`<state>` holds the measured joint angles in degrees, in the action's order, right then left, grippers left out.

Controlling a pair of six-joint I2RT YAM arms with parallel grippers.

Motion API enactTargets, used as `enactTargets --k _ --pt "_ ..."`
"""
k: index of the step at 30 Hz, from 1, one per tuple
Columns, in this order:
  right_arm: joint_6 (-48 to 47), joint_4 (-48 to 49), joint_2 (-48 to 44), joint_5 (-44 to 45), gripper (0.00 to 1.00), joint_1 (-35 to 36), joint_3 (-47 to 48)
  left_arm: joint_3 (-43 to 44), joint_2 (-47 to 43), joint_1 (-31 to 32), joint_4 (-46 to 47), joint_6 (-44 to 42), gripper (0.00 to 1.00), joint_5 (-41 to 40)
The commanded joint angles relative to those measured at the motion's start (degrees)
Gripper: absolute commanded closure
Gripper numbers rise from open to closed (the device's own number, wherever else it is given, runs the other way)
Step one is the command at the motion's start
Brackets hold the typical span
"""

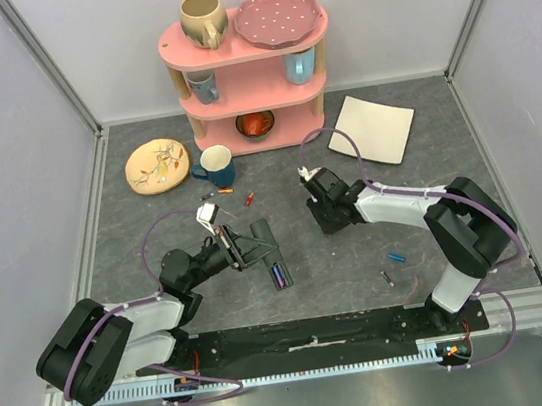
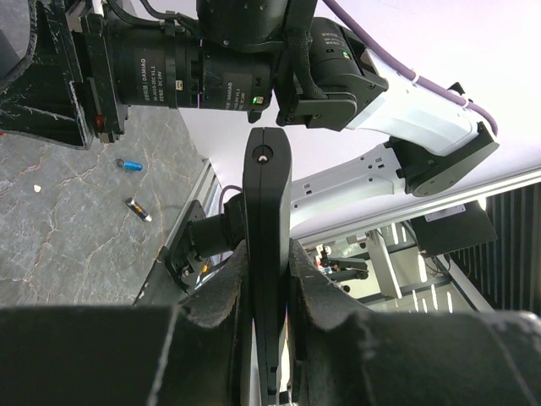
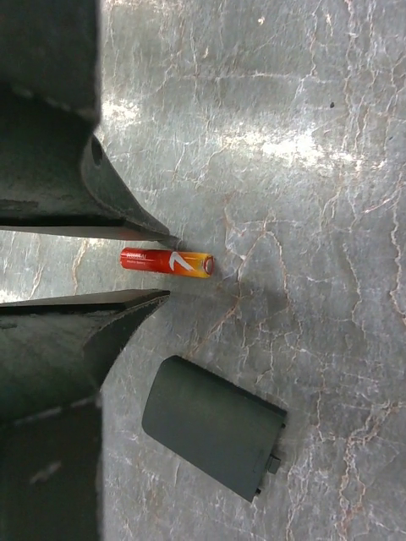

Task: Load the batteries into the remote control

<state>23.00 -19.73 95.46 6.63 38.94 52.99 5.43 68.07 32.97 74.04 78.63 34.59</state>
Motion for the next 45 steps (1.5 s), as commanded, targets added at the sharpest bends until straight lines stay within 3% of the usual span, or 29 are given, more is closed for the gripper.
enactTargets --k 1,11,19,45 --pt "-0.59 -3.47 0.17 1.63 0.61 0.35 3.43 -0.07 -0.75 -0.19 12.53 -2.17 0.98 -0.49" --pt "-1.65 -10.85 -0.45 -0.13 0.51 0.79 10.18 -0.25 -1.27 -0.19 12.71 -2.34 0.98 -0.14" --pt "-4.37 -18.24 2.53 -1.53 0.57 1.05 14.33 -0.07 -1.45 -0.19 12.8 -2.34 0.98 0.04" --pt "-3.93 -14.9 7.81 -0.48 0.65 0.97 12.22 -0.6 -1.8 -0.19 12.8 -2.34 0.98 0.57"
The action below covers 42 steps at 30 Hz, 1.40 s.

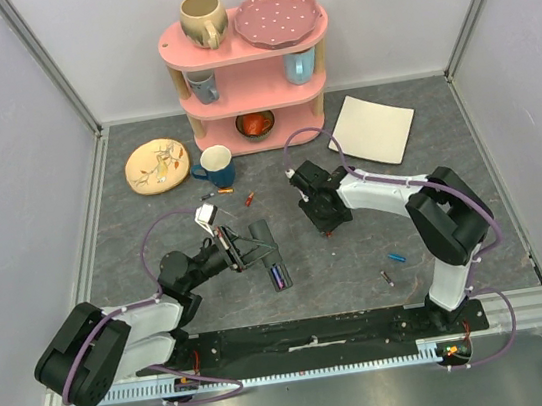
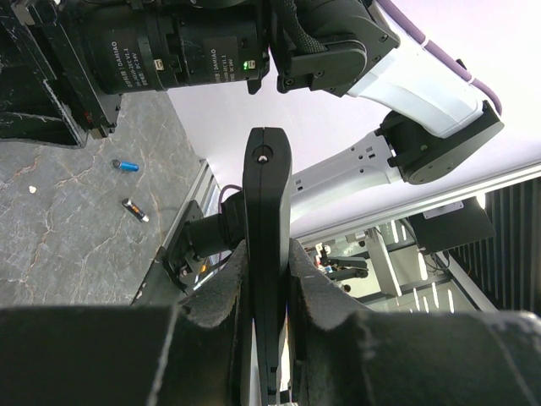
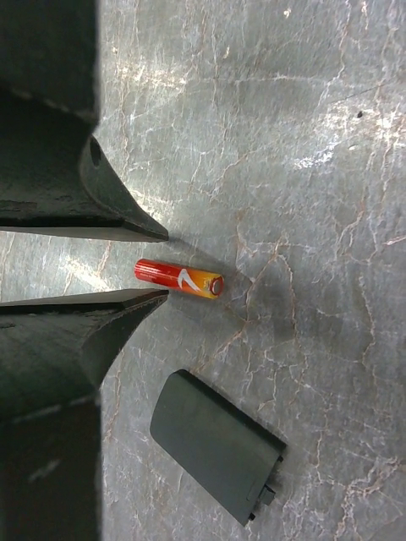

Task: Load the batteries into the remote control

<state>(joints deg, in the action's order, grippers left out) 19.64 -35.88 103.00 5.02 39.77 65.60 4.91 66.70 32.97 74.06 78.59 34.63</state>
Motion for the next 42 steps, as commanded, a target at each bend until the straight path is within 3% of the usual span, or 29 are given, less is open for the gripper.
enactTargets --k 1,10,18,33,42 --pt "-0.39 1.42 0.18 1.4 0.65 0.13 -0.48 -0.07 -0.51 -0.19 12.77 -2.21 0.98 0.44" --pt "1.54 5.11 -1.66 3.24 0.61 0.04 -2.5 -0.42 -0.69 -0.19 12.77 -2.3 0.98 0.26" --pt "2.16 5.91 -2.01 2.72 0.69 0.05 -3.46 -0.34 -0.6 -0.19 12.77 -2.3 0.98 0.26" --pt "2.86 5.73 -4.39 2.28 0.67 -0.04 -7.07 -0.25 -0.16 -0.19 12.69 -2.39 0.98 0.26" --pt "2.95 5.91 -3.95 2.45 0.75 0.05 -7.07 -0.42 -0.34 -0.19 12.69 -2.39 0.98 0.17"
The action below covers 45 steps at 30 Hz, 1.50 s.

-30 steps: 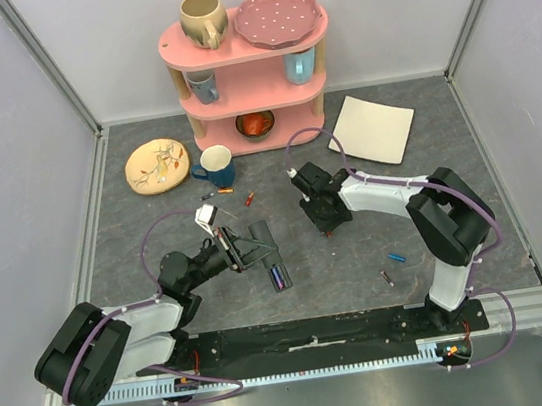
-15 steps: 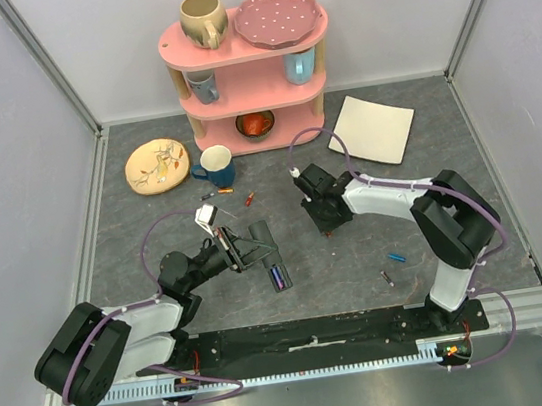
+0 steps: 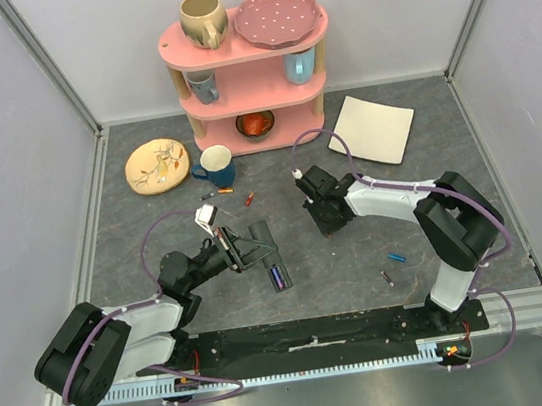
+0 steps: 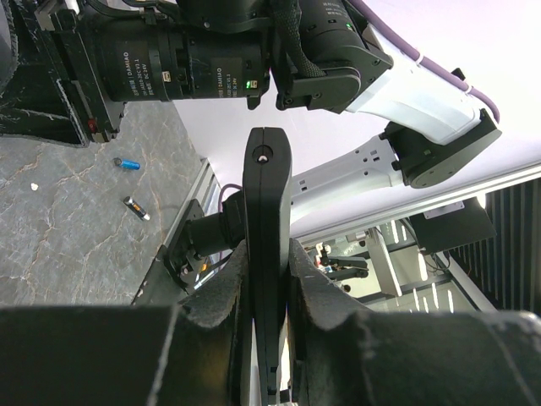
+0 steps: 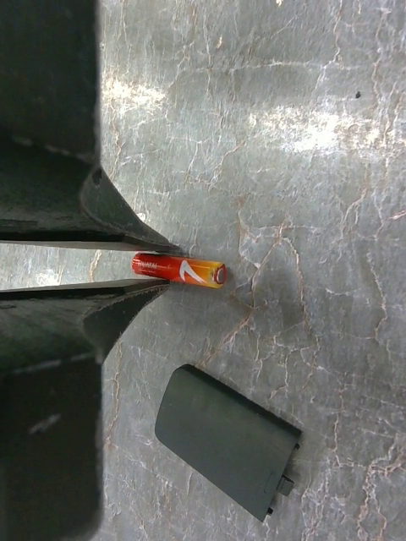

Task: Load the batteries into the remote control

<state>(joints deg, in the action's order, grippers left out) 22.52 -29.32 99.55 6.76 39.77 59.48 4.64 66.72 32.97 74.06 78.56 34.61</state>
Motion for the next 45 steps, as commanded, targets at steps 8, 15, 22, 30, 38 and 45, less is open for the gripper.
enactTargets --k 8,15,22,30,38,45 --pt "0.85 -0.65 -2.94 0.97 1.0 -0.04 -1.21 -0.08 -0.1 -0.19 12.69 -2.63 0.98 -0.07" --pt "0.07 -8.09 -15.86 -0.35 1.0 2.06 1.76 1.33 0.52 0.25 13.48 -3.33 0.98 -2.43" --pt "-0.3 -19.54 -26.5 -1.13 1.0 7.86 9.85 0.89 0.25 3.59 15.06 -7.46 0.98 -13.07" --pt "3.84 -27.63 -28.01 -12.98 1.0 10.32 16.63 2.56 7.02 5.7 17.6 -4.65 0.98 -17.55" --pt "6.83 -26.75 -25.02 -19.68 1.0 13.84 16.63 3.0 10.98 8.51 18.05 -3.77 0.98 -22.83" --pt "7.27 -26.67 -22.47 -20.56 1.0 15.34 16.02 4.05 11.42 8.51 18.31 -2.54 0.98 -21.96"
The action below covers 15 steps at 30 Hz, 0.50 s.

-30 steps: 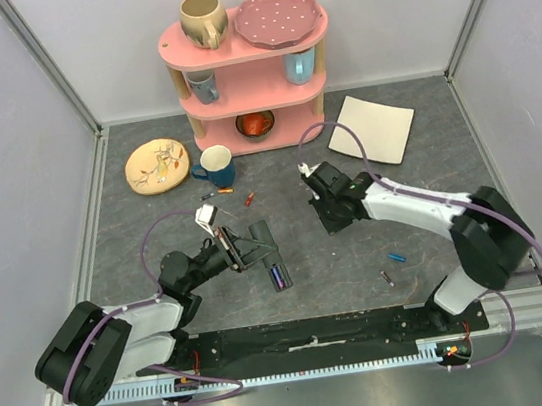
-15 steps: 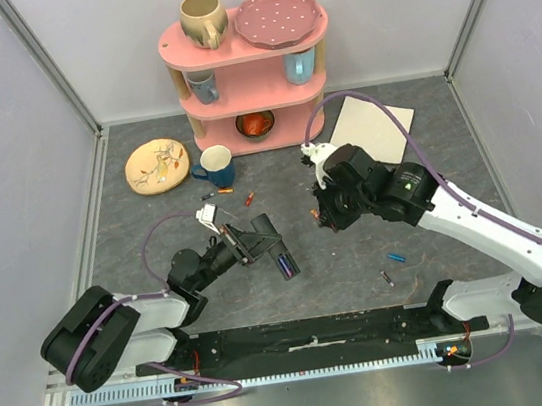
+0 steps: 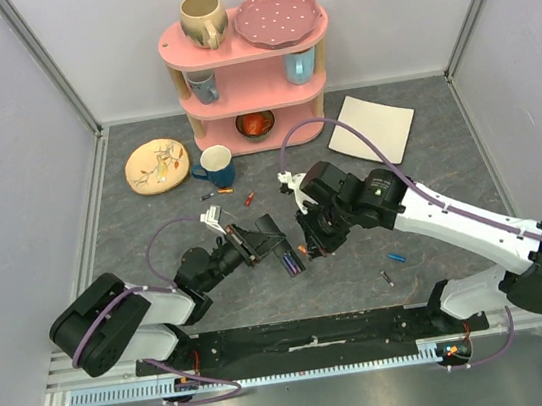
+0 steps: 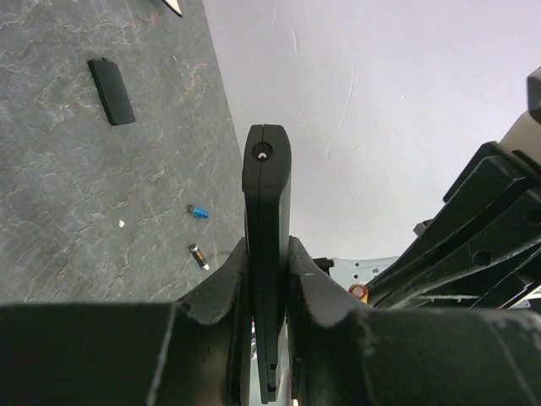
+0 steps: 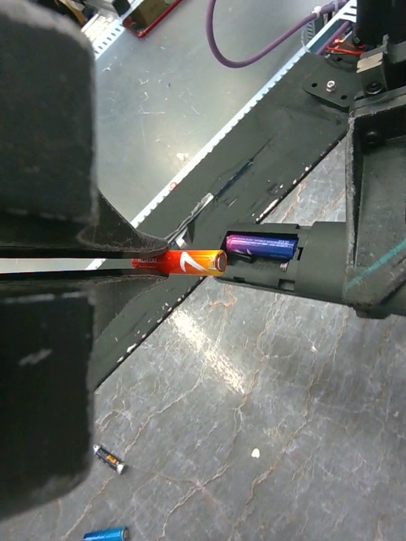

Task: Load the batteries into the remote control

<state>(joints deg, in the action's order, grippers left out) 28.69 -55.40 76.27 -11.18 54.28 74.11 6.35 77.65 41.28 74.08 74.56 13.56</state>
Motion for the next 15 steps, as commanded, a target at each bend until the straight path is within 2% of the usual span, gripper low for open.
enactTargets --k 1,15 --pt "1.37 -0.24 1.16 -2.71 1.0 1.09 1.22 2.35 0.57 0.29 18.46 1.98 0.98 -0.64" --pt "1.64 0.73 4.23 -2.97 1.0 2.41 -0.19 3.05 2.34 0.3 21.28 3.48 0.98 2.08"
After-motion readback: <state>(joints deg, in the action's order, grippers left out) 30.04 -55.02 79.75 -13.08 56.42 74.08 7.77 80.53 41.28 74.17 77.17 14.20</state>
